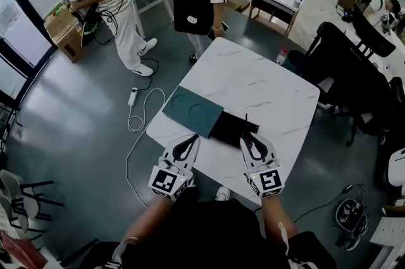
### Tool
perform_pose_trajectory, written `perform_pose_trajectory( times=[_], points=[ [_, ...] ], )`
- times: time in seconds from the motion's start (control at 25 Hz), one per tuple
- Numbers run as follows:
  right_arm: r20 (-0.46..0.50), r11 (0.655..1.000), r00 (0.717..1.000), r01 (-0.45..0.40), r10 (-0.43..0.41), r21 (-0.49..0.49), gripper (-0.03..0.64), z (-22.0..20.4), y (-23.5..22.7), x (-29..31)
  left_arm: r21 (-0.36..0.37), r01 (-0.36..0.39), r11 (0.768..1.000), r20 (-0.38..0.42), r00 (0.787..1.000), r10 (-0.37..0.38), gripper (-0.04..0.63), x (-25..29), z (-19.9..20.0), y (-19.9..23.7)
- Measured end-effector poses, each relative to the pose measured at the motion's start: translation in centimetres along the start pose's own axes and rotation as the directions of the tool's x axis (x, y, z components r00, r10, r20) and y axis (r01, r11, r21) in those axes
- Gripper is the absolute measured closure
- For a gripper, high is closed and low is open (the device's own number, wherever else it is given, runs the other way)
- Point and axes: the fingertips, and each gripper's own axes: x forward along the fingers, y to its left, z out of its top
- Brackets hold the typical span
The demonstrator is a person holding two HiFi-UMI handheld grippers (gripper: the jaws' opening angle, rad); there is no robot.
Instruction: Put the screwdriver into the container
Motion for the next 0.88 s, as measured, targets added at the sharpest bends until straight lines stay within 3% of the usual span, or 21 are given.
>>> perform_pose_trajectory(
  times=[0.24,0.44,0.68,0.88],
  points=[
    [-0.128,0.998,0.992,-0.017,0.01,-0.052,0.525,-4.4,-0.7,3.4,0.025,0.059,0.998,-0.012,0.998,-0.059,0.589,1.8,0.7,2.5],
    [-0.305,0.987,0.952,-0.064,0.017,-0.148,0.525,-9.0,-1.5,4.7,0.018,0.063,0.998,-0.008,0.998,-0.062,0.589,2.3,1.1,4.2],
    [-0.533,0.936,0.846,-0.177,-0.014,-0.305,0.525,-14.2,-1.9,6.1,0.006,0.078,0.997,0.004,0.997,-0.078,0.59,2.4,0.9,5.4],
    [-0.686,0.866,0.728,-0.339,-0.007,-0.368,0.525,-18.3,-1.8,6.8,0.011,0.105,0.994,0.024,0.994,-0.105,0.59,3.0,1.7,5.6]
  ],
)
